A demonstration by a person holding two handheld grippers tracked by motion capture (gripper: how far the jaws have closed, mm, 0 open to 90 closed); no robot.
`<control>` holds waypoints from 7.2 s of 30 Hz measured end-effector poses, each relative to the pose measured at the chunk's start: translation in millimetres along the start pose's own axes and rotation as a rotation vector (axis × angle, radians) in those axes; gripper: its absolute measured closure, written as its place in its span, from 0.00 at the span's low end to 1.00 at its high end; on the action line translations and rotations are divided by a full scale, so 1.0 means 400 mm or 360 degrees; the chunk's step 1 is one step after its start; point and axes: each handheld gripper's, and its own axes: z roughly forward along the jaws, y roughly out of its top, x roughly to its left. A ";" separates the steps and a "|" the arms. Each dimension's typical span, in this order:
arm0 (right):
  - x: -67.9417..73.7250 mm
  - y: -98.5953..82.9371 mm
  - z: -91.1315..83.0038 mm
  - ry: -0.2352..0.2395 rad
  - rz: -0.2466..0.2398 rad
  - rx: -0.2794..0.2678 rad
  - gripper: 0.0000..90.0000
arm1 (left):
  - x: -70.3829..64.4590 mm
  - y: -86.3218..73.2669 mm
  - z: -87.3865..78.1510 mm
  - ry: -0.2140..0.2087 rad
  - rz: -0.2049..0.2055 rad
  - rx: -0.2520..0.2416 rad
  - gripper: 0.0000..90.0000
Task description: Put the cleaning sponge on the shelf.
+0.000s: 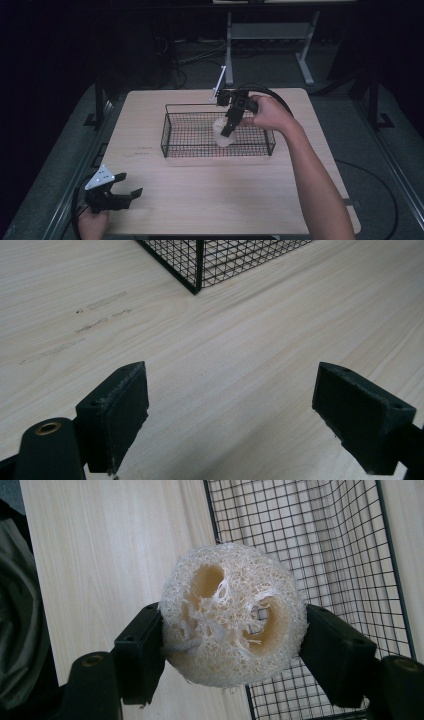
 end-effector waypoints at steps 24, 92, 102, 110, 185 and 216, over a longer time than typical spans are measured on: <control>-0.097 -0.009 0.054 0.0007 0.0162 0.0020 0.33 | 0.000 -0.001 -0.002 -0.0006 -0.0004 0.0000 0.15; -0.167 -0.084 0.230 0.0071 0.0360 0.0077 0.31 | 0.001 -0.002 -0.008 -0.0001 -0.0008 -0.0008 0.15; -0.164 -0.087 0.223 0.0068 0.0370 0.0069 0.25 | 0.001 -0.002 -0.009 0.0000 -0.0011 -0.0010 0.15; -0.161 -0.103 0.210 0.0080 0.0397 0.0025 0.23 | -0.001 -0.001 -0.008 -0.0001 -0.0008 -0.0011 0.15; -0.017 -0.260 0.103 0.0009 0.0372 -0.0114 0.24 | -0.011 0.012 0.008 -0.0017 0.0019 0.0005 0.15; 0.052 -0.353 0.098 -0.0019 0.0369 -0.0120 0.25 | -0.013 0.011 0.010 -0.0009 0.0028 0.0020 0.15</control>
